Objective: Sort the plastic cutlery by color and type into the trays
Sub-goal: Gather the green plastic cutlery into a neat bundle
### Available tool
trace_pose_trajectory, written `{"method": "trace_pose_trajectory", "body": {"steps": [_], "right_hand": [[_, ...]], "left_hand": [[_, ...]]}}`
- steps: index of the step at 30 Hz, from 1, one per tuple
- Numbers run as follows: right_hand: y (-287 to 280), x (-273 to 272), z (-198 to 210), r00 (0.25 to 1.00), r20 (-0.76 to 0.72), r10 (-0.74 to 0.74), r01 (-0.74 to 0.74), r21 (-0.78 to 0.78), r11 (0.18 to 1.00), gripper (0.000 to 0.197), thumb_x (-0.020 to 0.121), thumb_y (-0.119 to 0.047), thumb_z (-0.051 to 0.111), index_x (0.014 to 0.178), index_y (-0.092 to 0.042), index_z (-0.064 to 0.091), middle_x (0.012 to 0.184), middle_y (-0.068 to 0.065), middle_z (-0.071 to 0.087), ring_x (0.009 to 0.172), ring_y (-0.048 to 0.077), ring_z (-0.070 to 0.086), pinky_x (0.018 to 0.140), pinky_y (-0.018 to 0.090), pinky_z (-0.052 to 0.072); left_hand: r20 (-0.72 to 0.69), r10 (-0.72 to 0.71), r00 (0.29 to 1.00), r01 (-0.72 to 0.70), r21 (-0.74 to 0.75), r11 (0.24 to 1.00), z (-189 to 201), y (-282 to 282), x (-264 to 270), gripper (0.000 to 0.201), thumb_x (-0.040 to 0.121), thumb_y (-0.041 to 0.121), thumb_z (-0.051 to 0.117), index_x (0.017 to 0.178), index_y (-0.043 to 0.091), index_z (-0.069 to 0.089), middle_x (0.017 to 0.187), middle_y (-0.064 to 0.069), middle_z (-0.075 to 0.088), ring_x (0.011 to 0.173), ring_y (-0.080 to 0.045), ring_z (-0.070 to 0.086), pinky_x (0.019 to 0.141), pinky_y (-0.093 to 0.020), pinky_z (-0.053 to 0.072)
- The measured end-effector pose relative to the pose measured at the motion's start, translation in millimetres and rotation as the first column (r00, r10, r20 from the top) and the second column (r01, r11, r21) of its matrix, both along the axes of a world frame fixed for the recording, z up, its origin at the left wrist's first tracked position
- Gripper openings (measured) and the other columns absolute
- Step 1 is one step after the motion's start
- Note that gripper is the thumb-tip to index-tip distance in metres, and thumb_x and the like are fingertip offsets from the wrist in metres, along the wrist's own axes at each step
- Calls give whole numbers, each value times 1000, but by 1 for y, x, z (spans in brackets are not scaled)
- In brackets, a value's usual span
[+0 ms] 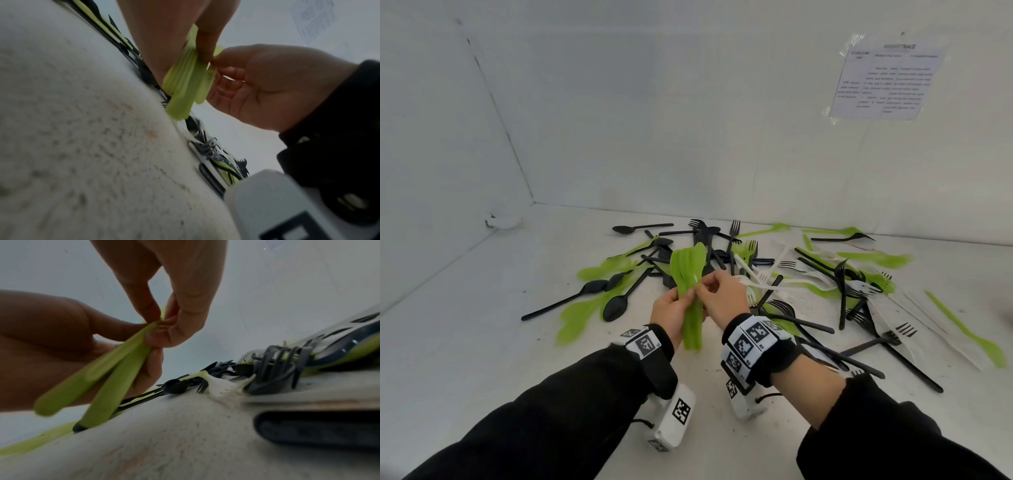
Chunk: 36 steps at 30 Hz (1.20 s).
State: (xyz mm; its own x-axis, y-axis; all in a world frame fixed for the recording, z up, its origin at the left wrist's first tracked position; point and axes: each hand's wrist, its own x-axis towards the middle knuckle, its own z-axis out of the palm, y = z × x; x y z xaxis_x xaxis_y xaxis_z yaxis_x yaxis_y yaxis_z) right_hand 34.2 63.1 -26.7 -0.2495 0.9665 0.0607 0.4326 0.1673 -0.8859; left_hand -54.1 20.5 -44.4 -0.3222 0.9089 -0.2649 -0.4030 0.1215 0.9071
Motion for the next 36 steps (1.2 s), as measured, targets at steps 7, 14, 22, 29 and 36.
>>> {"method": "trace_pose_trajectory", "body": {"steps": [7,14,22,29,36], "right_hand": [[-6,-14,3,999,-38,-20,19,-21,1000,20,81,-13,64,70,-23,50,70,-9,52,74,16,58,75,43,57],[-11,-23,4,997,-21,78,-78,8,997,5,90,-9,55,86,-10,56,83,4,54,70,22,59,61,35,59],[-7,-23,3,998,-70,1,-7,-83,996,12,75,-14,68,73,-15,56,75,2,60,78,31,67,70,46,58],[-2,-27,2,998,-34,-43,41,-60,997,26,74,-9,67,64,-19,45,70,2,54,63,24,55,65,40,55],[1,-27,-2,992,-119,36,-37,-11,999,25,85,-9,62,68,-23,51,73,-3,55,64,14,57,60,25,56]], "left_hand": [[-4,-18,1000,18,-3,1000,5,-6,-14,22,99,6,39,113,5,56,96,-11,65,85,-22,63,59,-28,56],[-27,31,999,-32,-22,999,3,-8,-27,24,97,6,45,117,0,57,102,-18,65,90,-29,63,70,-40,58],[-81,-20,996,17,-40,999,2,-8,-29,23,97,7,45,115,6,59,104,-15,67,92,-28,66,77,-41,56],[-179,-6,984,-2,-46,999,-1,-6,-23,24,95,9,50,115,5,61,98,-16,67,84,-26,62,80,-41,53],[-106,-34,994,31,-29,999,4,-7,-32,24,99,14,44,116,7,57,100,-11,66,76,-20,63,60,-33,50]]}}
